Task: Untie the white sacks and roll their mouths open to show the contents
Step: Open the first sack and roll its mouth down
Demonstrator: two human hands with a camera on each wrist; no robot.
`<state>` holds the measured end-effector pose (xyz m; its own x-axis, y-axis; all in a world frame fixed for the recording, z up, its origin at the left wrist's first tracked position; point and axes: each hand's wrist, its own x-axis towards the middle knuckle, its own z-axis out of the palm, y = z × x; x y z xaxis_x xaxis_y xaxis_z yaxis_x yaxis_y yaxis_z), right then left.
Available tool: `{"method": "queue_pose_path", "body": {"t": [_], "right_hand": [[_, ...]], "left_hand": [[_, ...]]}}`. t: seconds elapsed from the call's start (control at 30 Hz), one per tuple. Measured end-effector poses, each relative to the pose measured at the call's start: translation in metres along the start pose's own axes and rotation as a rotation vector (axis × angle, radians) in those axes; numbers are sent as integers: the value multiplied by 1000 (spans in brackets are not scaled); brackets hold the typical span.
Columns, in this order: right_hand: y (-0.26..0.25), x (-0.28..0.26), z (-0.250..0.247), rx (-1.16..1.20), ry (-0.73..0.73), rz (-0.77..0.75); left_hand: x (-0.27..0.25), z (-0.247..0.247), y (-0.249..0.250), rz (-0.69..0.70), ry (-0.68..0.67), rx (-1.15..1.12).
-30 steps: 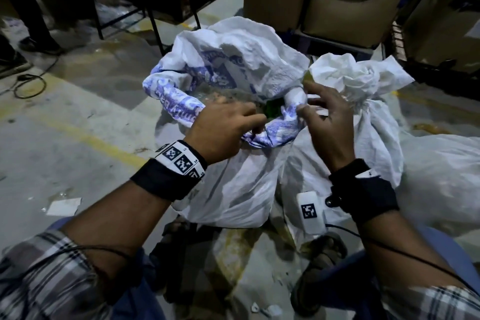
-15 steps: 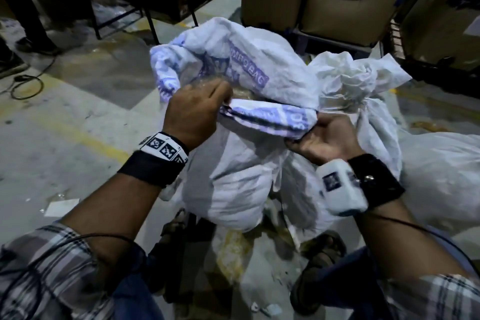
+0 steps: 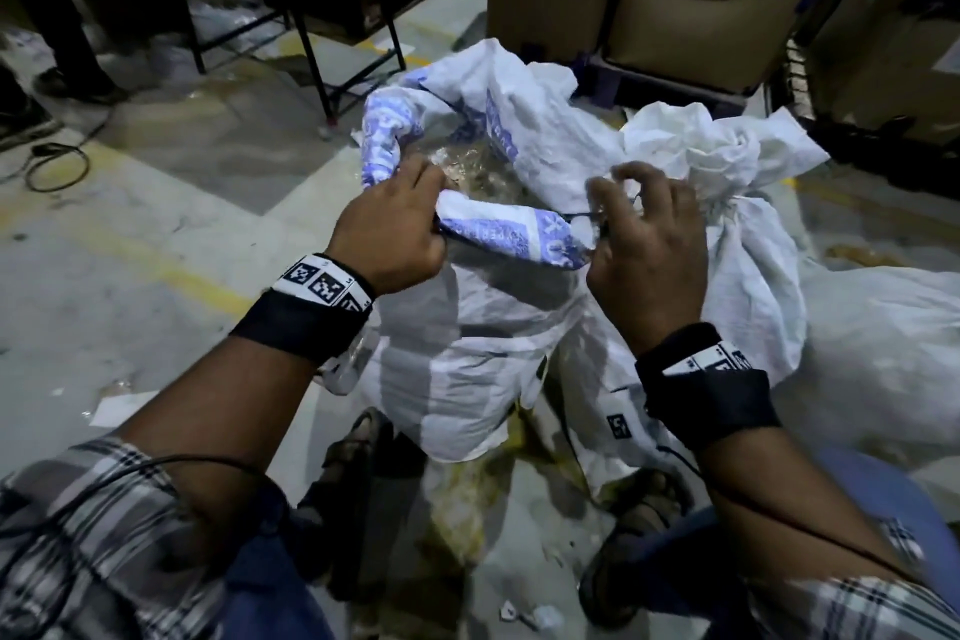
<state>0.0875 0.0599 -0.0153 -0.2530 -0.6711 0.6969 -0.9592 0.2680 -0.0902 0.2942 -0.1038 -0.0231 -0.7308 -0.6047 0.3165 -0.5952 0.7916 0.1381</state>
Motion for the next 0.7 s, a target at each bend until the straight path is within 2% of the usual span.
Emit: {"method": "queue_pose_path", "body": {"t": [0.07, 0.17, 0.2, 0.33, 0.4, 0.47, 0.53, 0.6, 0.63, 0.7], "right_hand": [[1, 2, 1, 76, -97, 68], [7, 7, 3, 408, -191, 244], [10, 9, 5, 453, -230, 280], [18, 7, 17, 279, -369, 235], [19, 6, 19, 331, -354, 336], [17, 8, 15, 737, -315, 636], [20, 15, 8, 1328, -350, 1083], [29, 20, 2, 1758, -385, 1445], [34, 22, 2, 1872, -357, 1549], [36, 23, 3, 1962, -348, 1593]], "left_hand": [[-4, 0, -2, 53, -64, -111], [-7, -1, -6, 87, -76, -257], [-7, -1, -8, 92, -78, -286], [-5, -1, -8, 84, -36, -272], [-3, -1, -9, 38, 43, -144], [-3, -2, -13, 7, 107, -29], [-2, -4, -20, -6, 151, 15], [-2, -9, -29, 2, 179, 73], [-2, -11, -34, 6, 191, 104], [-3, -14, -38, -13, 195, 114]]}}
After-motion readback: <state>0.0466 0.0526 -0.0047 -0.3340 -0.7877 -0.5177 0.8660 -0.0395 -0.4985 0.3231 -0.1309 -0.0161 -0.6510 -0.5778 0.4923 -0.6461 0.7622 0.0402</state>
